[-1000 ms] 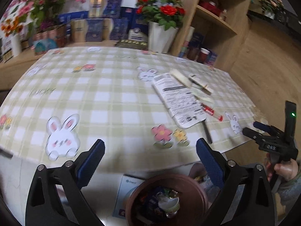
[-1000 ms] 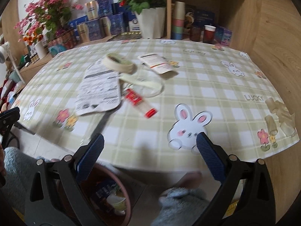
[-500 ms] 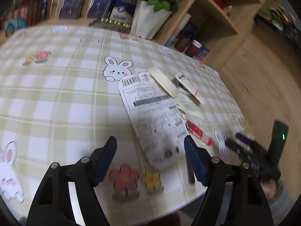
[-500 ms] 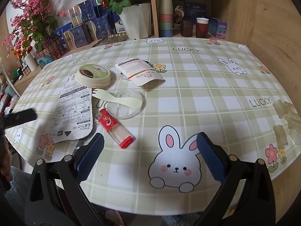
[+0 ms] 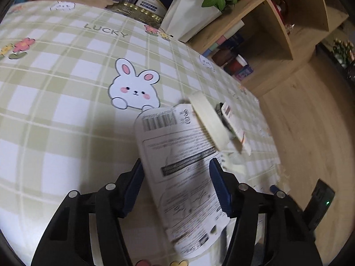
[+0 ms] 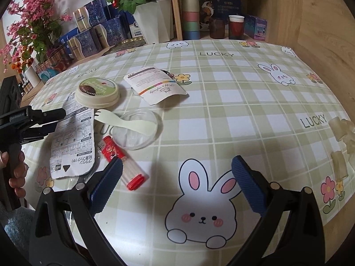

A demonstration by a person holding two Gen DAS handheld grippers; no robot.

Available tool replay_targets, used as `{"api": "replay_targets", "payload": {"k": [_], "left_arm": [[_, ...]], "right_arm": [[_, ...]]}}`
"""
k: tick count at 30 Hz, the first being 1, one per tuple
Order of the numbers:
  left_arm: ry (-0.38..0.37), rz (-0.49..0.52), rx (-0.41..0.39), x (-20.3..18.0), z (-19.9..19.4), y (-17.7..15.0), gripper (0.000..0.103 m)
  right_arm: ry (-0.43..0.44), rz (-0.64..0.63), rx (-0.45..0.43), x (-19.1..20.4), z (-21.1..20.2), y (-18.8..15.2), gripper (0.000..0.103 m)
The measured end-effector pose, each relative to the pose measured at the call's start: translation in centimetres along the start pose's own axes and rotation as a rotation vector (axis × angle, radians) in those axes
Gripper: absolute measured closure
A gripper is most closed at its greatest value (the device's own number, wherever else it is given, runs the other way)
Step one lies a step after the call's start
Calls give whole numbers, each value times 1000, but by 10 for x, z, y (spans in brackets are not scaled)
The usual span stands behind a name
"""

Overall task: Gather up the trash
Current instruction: 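Grasp the white printed sheet with the left tool and lift it, then grasp the white paper packet with the right tool while the left tool holds the sheet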

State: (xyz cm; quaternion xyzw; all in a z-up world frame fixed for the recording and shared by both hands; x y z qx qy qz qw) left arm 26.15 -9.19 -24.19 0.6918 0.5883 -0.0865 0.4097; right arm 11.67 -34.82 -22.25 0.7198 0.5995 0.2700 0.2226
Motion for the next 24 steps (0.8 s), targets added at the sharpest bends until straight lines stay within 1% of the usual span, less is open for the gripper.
{"api": "replay_targets", "payload": {"k": [3,7,8,9,11,12,13,14,16,20,24], "left_arm": [[-19,-1,-13,-2,5,2,45],[-11,15,-32,-6,7,1,46],[4,22,-24,-6,7,0,65],[-3,17,-3,-4,10,-1,71],[-33,-23,-8,1,7,-1,75],[-30,-30,-20,2,3,-1,78],[-23,-24,-43,2,-3,0,97],[-20,-18,-60,0,-12,3,102],[-18,-17,-78,-2,-24,5,102],[15,28,-143,-10,-61,13,102],[70,94,-210,-20,-101,22,102]], "right_arm": [[6,-4,1,2,4,1,6],[9,-11,10,6,9,0,6],[11,-12,10,7,10,0,6],[11,-14,10,8,10,1,6],[10,-19,5,9,10,4,6],[11,-23,2,9,9,6,6],[12,-31,-2,10,9,9,6],[13,-39,-5,10,9,12,6],[15,-61,-15,11,9,21,6],[25,-103,-40,16,15,44,7],[27,-156,-49,26,31,74,8]]}}
Point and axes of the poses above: each gripper's, at about its wrist camera, not at the fingertips, and z roughly the way its jaws point, x to its left, y to its top, the point moved 4 cm from there along z, roughly the way its jaws point
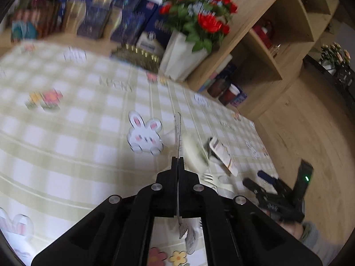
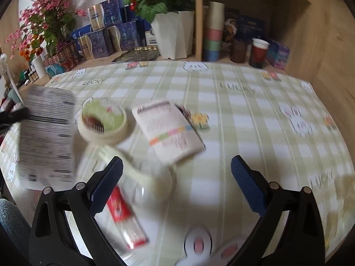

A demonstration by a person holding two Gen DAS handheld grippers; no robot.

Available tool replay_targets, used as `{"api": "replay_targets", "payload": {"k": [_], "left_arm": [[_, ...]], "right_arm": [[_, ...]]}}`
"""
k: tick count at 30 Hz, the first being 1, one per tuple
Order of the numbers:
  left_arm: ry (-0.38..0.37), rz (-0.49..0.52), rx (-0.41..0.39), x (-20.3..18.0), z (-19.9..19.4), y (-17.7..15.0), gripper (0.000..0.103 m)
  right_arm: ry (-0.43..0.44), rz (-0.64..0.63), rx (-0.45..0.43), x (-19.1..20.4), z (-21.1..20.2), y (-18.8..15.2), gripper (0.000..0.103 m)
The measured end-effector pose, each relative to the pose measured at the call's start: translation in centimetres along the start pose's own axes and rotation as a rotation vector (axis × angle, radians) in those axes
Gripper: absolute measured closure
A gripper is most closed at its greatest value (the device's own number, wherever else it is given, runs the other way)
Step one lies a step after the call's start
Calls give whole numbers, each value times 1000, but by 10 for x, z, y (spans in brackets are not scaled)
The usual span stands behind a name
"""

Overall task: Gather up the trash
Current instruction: 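Grasp the white paper packet with the right tool while the left tool holds the sheet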

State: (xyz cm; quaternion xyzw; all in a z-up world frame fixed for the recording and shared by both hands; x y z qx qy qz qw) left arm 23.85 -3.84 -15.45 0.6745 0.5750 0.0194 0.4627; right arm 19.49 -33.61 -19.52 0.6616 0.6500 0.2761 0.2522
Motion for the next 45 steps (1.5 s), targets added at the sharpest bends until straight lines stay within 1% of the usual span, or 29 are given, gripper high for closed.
{"api": "replay_targets", "payload": {"k": [3,6,11,13,14,15,17,18,19,20,22,23,25,28,30,36,42,45], "left_arm": [[50,36,-47,1,-24,10,102],[67,36,-68,5,-40,16,102],[79,21,-75,15,-52,15,102],[78,16,-66,17,-54,14,102],[76,14,-68,18,-55,13,102],[79,16,-68,19,-56,14,102],[77,17,-66,19,-57,13,102],[73,16,-65,18,-57,12,102],[69,15,-64,18,-57,12,102],[65,15,-64,17,-57,11,102],[48,20,-58,12,-55,10,102],[46,26,-56,9,-53,9,102],[35,45,-50,2,-49,7,102],[30,58,-42,-6,-44,6,102],[17,55,-43,-9,-45,7,102],[1,75,-71,-19,-65,14,102],[-12,83,-81,-27,-94,12,102],[-8,96,-77,-30,-109,5,102]], "right_arm": [[16,-35,28,7,22,19,15],[24,-47,71,12,45,29,20],[63,-42,152,21,75,30,27],[57,-24,158,21,78,30,28],[61,-12,160,20,79,31,30],[63,0,159,19,78,32,42],[97,27,147,16,74,34,48],[114,37,140,16,71,35,55],[132,43,129,16,66,38,66],[144,50,118,16,61,40,70],[149,64,89,14,50,45,82],[152,71,75,12,45,47,84],[155,91,42,7,36,51,93],[119,122,10,-4,22,52,96],[121,143,-6,-10,13,52,97],[177,199,-62,-11,-23,50,98],[253,226,-118,11,-66,36,98],[274,198,-127,30,-85,26,98]]}}
Point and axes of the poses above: each gripper's, at about its wrist camera, not at the fingertips, and z roughly the way its jaws point, x to its left, y to its top, the point moved 4 cm from there along z, roughly the way its jaws point
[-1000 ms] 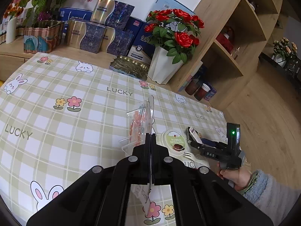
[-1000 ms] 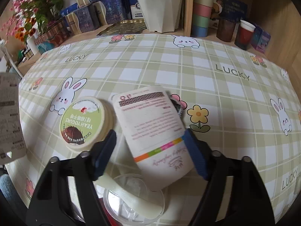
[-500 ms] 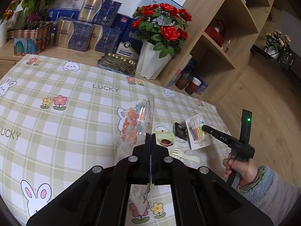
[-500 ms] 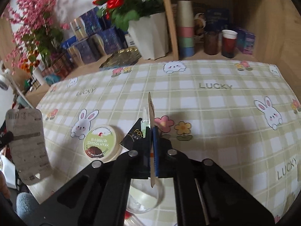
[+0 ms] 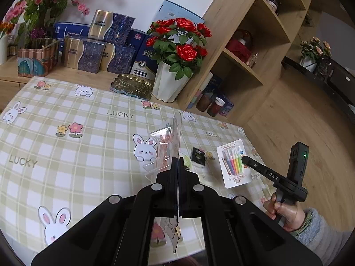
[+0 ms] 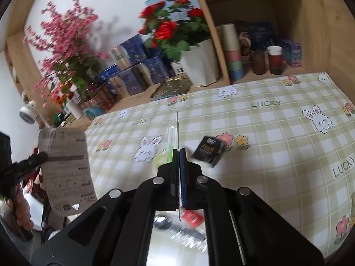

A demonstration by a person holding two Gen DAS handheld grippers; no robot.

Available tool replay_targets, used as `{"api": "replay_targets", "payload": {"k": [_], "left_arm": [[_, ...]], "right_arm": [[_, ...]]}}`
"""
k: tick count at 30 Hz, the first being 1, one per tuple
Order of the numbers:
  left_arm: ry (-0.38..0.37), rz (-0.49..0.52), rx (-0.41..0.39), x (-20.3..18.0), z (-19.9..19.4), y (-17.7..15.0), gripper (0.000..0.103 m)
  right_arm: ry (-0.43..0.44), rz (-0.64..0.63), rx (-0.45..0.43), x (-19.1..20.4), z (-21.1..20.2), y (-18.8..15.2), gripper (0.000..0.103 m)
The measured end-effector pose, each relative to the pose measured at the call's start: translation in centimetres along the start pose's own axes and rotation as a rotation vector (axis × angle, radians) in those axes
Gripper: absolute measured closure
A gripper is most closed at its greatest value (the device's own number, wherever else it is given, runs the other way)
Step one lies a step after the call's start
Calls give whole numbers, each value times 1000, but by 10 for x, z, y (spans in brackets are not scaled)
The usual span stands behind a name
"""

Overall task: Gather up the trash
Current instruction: 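Grasp the white paper packet with the right tool while the left tool holds the sheet, then carry both items over the bin and open both tools to drop them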

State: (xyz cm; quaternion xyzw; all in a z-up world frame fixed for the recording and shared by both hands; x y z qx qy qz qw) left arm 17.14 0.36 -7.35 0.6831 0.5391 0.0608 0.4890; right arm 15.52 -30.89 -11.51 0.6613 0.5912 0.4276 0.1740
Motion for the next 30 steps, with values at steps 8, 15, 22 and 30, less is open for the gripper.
{"api": "replay_targets", "payload": {"k": [8,15,22,30], "left_arm": [[-3,17,18,-11,-46,-39,102],[-10,10,41,-15,-78,-78,102],[-20,17,57,-22,-99,-110,102],[-38,-2,93,-27,-103,-142,102]], "right_arm": [[55,-10,12,41,-35,-43,98],[94,-24,41,67,-64,-99,98],[82,-88,114,88,-77,-159,98],[94,-78,234,91,-69,-213,98]]}}
Point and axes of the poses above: each gripper's, at about its wrist camera, not at the fingertips, and z roughly the way its jaws point, x to its left, y to its top, the point moved 4 cm from there along z, roughly the way its jaws point
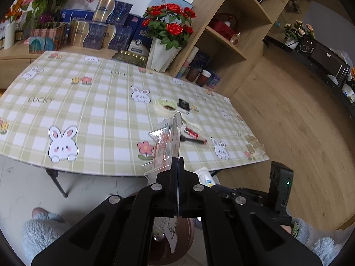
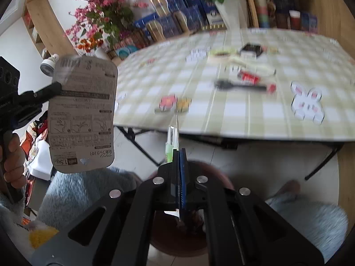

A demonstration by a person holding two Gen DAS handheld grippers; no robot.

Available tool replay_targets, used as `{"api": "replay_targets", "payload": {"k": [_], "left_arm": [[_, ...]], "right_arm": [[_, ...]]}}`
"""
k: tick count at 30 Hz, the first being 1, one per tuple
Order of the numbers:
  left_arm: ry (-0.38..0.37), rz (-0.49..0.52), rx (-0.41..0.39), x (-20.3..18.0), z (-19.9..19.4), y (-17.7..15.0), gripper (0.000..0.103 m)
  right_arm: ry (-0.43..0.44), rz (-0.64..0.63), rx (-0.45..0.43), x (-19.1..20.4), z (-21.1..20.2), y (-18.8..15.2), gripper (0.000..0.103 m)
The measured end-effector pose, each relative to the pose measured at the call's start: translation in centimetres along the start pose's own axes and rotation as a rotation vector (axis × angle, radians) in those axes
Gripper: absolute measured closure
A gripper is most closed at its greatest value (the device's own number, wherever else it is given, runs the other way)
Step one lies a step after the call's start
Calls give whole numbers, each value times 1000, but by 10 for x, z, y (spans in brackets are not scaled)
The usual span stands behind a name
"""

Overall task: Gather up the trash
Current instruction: 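Carry both items over the bin and open both tools to drop them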

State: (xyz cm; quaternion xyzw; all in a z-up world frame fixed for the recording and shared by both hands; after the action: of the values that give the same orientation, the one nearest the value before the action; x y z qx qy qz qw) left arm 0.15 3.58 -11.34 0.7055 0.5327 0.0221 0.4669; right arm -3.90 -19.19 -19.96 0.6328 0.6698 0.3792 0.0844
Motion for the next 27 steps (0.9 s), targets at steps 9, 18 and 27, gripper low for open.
{"api": "replay_targets", "payload": {"k": [9,18,27], "left_arm": [[1,-47,34,10,5,-19,102],[30,6,58,7,17,-31,102],[35,58,119,1,38,-52,102]], "right_arm": [[-29,40,79,-4,22,-17,88],[-117,49,-17,-24,6,-10,53],[-257,68,-179,-51,-17,1,9]]}}
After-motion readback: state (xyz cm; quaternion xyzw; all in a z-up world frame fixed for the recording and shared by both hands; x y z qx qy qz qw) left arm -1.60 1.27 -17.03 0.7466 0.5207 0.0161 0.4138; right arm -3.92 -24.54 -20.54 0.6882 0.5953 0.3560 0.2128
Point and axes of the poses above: each gripper's, at about its wrist camera, not at the fingertips, and z roughly the way its jaws point, x to its left, y to its top, the point moved 4 cm from there along z, roughly the way its jaws point
